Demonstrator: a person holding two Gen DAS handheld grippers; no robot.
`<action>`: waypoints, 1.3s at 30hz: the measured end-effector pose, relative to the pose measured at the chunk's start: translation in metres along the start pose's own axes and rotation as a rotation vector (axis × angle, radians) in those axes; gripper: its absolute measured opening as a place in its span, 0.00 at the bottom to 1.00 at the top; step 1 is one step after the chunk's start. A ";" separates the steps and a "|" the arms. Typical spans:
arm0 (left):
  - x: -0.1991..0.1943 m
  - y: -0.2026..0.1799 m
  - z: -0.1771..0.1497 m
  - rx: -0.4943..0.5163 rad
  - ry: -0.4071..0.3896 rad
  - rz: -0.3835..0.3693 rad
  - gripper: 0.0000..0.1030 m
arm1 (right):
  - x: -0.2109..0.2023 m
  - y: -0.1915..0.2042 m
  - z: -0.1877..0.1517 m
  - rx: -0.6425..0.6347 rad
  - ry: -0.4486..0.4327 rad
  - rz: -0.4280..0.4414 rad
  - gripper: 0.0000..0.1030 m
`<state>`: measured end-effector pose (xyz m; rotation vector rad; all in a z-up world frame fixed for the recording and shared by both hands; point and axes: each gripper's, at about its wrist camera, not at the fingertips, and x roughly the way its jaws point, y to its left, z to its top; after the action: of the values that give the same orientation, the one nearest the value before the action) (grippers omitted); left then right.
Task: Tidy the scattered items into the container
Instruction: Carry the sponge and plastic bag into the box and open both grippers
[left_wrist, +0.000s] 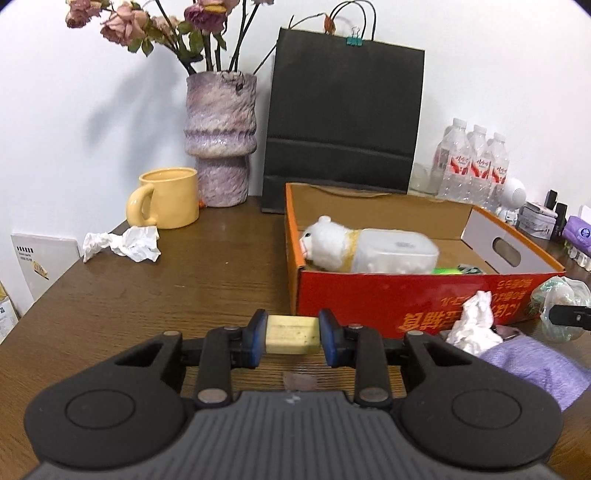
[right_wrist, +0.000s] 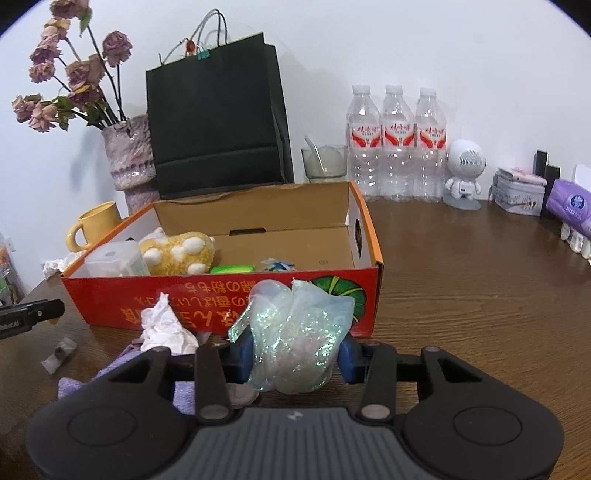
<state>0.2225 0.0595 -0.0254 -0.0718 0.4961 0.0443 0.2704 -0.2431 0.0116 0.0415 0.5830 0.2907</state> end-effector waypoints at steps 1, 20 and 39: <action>-0.003 -0.003 -0.001 -0.001 -0.005 0.004 0.29 | -0.002 0.001 0.000 -0.004 -0.005 0.002 0.41; -0.036 -0.068 0.051 -0.058 -0.090 -0.118 0.29 | -0.049 0.017 0.057 -0.076 -0.186 0.074 0.41; 0.059 -0.118 0.088 0.013 0.011 -0.008 0.29 | 0.041 -0.002 0.086 -0.034 -0.070 0.053 0.41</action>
<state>0.3234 -0.0495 0.0303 -0.0614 0.5071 0.0327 0.3508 -0.2294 0.0615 0.0341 0.5081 0.3495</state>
